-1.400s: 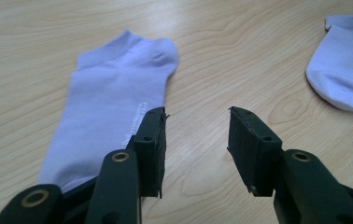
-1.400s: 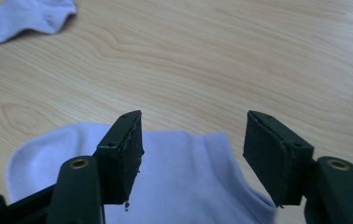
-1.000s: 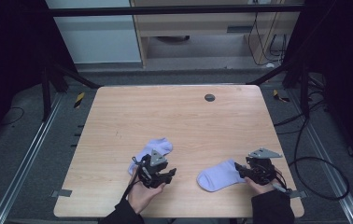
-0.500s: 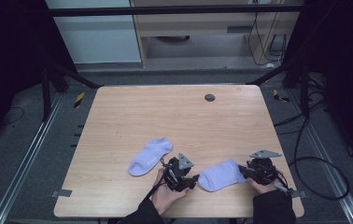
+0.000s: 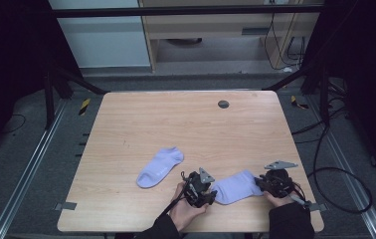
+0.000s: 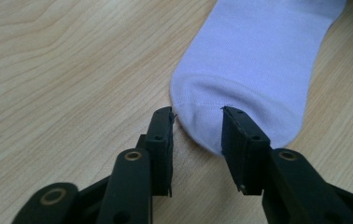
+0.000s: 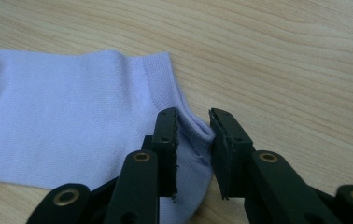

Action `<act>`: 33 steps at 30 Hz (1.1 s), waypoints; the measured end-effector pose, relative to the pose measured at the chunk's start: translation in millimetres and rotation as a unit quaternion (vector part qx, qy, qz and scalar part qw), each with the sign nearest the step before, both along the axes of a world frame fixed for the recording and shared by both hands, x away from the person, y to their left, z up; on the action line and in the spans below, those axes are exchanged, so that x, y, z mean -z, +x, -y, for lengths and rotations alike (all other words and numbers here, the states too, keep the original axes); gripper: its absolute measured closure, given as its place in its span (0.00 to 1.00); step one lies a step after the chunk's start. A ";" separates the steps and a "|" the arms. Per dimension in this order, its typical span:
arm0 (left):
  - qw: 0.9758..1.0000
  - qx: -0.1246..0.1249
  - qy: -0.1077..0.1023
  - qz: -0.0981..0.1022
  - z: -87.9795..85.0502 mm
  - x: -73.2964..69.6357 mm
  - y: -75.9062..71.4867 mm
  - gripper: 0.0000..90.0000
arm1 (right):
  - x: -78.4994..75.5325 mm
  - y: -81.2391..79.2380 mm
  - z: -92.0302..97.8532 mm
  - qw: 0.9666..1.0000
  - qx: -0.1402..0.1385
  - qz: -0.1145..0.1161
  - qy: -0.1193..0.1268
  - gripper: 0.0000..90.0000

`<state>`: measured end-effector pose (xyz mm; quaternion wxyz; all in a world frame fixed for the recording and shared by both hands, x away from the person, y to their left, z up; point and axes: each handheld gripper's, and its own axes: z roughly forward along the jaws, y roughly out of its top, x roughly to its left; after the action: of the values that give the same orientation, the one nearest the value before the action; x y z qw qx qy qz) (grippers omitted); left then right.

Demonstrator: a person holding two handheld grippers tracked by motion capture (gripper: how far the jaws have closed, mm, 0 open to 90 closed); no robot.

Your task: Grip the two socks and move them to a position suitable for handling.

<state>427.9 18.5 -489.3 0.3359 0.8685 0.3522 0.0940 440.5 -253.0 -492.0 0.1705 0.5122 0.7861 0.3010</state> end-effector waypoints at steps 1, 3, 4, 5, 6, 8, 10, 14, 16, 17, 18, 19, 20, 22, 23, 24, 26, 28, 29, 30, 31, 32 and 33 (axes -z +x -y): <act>1.000 0.000 0.000 0.000 0.0 0.0 0.0 0.72 | 0.0 0.0 0.0 1.000 0.000 0.000 0.000 0.82; 1.000 -0.001 0.005 -0.001 1.3 1.0 -0.4 0.75 | -0.5 -0.2 -1.2 1.000 -0.005 -0.002 -0.001 0.89; 1.000 -0.007 0.010 0.003 2.9 0.9 -1.2 0.78 | -1.1 -0.5 -1.6 1.000 -0.005 -0.003 -0.001 0.93; 1.000 -0.009 0.010 0.000 3.4 0.6 -1.1 0.81 | -1.5 -0.7 -2.0 1.000 -0.004 -0.003 -0.003 0.94; 1.000 -0.007 0.013 0.000 3.7 0.4 -0.8 0.84 | -1.8 -0.8 -1.9 1.000 -0.005 -0.006 -0.001 0.95; 1.000 -0.007 0.013 -0.005 4.9 -0.1 -0.7 0.89 | -2.5 -1.1 -1.8 1.000 -0.004 -0.009 0.002 0.95; 1.000 -0.007 0.011 -0.006 5.3 -0.4 -0.4 0.95 | -4.1 -1.8 -1.6 1.000 -0.006 -0.007 0.008 0.96; 1.000 -0.006 0.005 -0.001 2.7 -3.1 -0.1 0.99 | -11.4 -4.8 -2.3 1.000 -0.009 0.005 0.021 0.96; 1.000 -0.005 -0.004 0.003 -2.0 -7.7 0.2 0.99 | -16.7 -7.2 -3.2 0.999 -0.010 0.012 0.028 0.96; 1.000 -0.005 -0.004 0.005 -5.2 -10.6 0.7 0.99 | -19.2 -8.2 -3.9 0.999 -0.012 0.016 0.032 0.96; 1.000 -0.003 -0.004 0.007 -9.1 -13.7 1.4 0.99 | -21.8 -9.2 -5.0 0.999 -0.014 0.019 0.033 0.96; 1.000 -0.003 -0.004 0.007 -9.1 -13.7 1.4 0.99 | -21.8 -9.2 -5.0 0.999 -0.014 0.019 0.033 0.96; 1.000 -0.004 -0.008 0.008 -13.1 -16.8 1.7 0.99 | -24.3 -10.4 -6.8 0.999 -0.015 0.021 0.036 0.96; 1.000 -0.003 -0.011 0.012 -22.6 -23.3 2.2 0.99 | -31.7 -13.8 -14.7 0.998 -0.025 0.029 0.042 0.96; 1.000 -0.002 -0.014 0.014 -27.8 -26.4 2.4 0.99 | -31.7 -13.8 -14.7 0.998 -0.025 0.029 0.042 0.96; 1.000 -0.004 -0.016 0.016 -34.6 -30.4 2.5 0.99 | -36.4 -15.7 -22.3 0.998 -0.037 0.037 0.046 0.96; 1.000 -0.004 -0.023 0.020 -50.0 -37.9 2.4 0.99 | -39.9 -17.4 -30.1 0.997 -0.042 0.036 0.052 0.96; 0.999 -0.008 -0.021 0.023 -61.7 -41.8 1.7 0.99 | -42.6 -18.1 -38.7 0.996 -0.052 0.042 0.054 0.96; 0.999 -0.010 -0.020 0.024 -67.6 -43.0 1.2 0.99 | -43.7 -18.4 -43.2 0.996 -0.057 0.042 0.056 0.96; 0.999 -0.013 -0.019 0.025 -73.5 -43.9 0.6 0.99 | -44.6 -18.8 -48.1 0.996 -0.060 0.043 0.058 0.96; 0.999 -0.015 -0.018 0.025 -79.3 -44.4 0.2 0.99 | -44.9 -18.8 -52.8 0.995 -0.064 0.043 0.058 0.96; 0.999 -0.018 -0.016 0.025 -84.8 -44.4 0.0 0.99 | -45.1 -18.4 -57.6 0.995 -0.069 0.044 0.060 0.96; 0.999 -0.022 -0.015 0.024 -90.0 -44.1 -0.5 0.99 | -44.9 -18.0 -62.5 0.995 -0.073 0.044 0.061 0.96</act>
<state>427.5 108.5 -445.2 0.3546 0.8533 0.3642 0.1166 422.4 -190.6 -447.1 0.1509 0.4493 0.7934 0.3820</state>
